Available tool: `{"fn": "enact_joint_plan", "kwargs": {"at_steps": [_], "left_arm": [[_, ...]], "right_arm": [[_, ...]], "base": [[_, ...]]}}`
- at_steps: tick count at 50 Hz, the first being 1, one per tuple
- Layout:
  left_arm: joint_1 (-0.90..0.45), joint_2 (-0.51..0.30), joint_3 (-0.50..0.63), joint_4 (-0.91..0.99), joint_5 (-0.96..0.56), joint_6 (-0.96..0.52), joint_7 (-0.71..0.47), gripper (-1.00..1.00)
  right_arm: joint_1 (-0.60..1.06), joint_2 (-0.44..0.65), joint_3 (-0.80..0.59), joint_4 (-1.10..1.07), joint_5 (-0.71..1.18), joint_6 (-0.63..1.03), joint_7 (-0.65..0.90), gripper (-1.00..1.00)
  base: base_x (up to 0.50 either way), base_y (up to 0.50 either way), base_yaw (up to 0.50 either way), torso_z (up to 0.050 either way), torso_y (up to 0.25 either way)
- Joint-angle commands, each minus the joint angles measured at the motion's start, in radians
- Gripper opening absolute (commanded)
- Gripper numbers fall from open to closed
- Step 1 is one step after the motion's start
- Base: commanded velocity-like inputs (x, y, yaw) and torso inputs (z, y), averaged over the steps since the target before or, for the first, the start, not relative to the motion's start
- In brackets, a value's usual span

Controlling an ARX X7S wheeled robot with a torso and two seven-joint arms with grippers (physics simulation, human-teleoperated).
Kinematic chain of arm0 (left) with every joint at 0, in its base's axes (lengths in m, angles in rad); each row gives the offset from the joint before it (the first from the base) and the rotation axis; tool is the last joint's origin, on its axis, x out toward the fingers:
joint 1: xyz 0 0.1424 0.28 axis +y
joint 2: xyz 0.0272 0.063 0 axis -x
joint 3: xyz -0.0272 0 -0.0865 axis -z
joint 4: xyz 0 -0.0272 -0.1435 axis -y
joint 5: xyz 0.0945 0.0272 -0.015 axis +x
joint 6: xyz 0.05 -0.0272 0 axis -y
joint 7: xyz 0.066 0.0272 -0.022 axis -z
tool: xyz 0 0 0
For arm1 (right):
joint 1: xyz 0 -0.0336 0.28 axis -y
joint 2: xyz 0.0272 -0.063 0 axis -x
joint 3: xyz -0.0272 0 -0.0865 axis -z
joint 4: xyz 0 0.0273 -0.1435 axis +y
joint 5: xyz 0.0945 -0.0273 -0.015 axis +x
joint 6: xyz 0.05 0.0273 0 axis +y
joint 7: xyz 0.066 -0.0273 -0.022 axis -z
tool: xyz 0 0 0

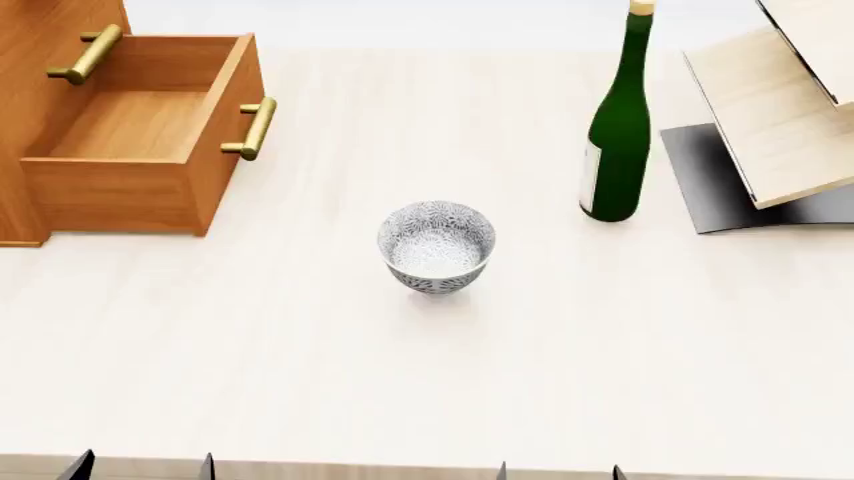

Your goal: Put the bowl in the bottom drawer of the cabinet and close it.

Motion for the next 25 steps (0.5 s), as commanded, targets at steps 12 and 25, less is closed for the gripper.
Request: {"fn": "enact_joint_plan", "kwargs": {"at_steps": [12,25], "left_arm": [[-0.011,-0.047,0.058,-0.02,-0.018,-0.008,-0.071,1.0],[0.024,-0.075,0.064,0.089,-0.038,-0.036,-0.107,1.0]], "right_arm": [[-0.006,0.044,-0.046,-0.006,0.066,0.011,0.065,1.0],[-0.042,0.074,-0.058,-0.148,0.062,0.077,0.126,1.0]], "base": [[0.0,0.0,0.0,0.0,0.0],[0.0,0.0,0.0,0.0,0.0]]}}
